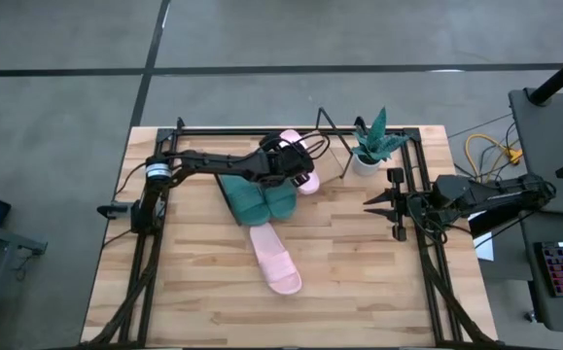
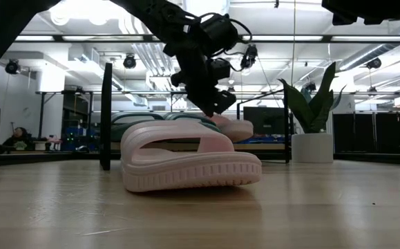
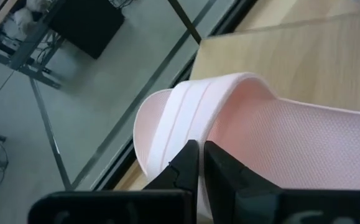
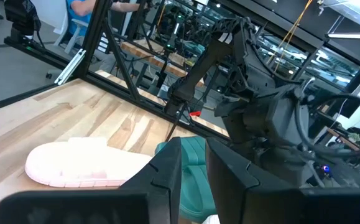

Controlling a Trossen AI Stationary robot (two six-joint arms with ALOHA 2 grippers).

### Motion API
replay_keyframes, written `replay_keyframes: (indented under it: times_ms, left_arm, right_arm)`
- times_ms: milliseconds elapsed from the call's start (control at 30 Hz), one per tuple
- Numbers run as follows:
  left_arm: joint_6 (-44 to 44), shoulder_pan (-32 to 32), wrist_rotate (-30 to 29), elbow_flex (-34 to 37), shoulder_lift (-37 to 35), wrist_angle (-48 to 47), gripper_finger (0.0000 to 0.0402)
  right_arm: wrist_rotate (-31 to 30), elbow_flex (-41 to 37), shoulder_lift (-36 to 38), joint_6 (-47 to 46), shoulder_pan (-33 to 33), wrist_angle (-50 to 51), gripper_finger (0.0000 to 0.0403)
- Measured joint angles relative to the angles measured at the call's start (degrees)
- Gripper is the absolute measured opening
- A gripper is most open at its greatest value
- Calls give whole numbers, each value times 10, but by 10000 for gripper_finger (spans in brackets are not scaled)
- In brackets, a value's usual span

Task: Pick and place slides into the shelf
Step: Put the left pink slide on the shelf

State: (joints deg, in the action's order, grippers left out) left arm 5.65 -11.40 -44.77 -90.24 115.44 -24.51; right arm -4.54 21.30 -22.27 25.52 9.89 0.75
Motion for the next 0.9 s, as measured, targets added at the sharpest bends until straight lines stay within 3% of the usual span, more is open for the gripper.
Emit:
replay_keyframes:
  times_ms: [533, 667, 800, 900]
  left_arm:
    - [-5, 1, 15, 16, -1, -1, 3]
    - [-5, 1, 41, 11, -1, -2, 40]
    - [-31, 2, 56, 9, -2, -6, 100]
    - [-35, 2, 100, 9, -10, -10, 146]
  right_arm:
    - [0, 0, 0, 0, 0, 3, 63]
    - [0, 0, 0, 0, 0, 3, 63]
    - [0, 0, 0, 0, 0, 4, 63]
    - [0, 0, 0, 0, 0, 4, 63]
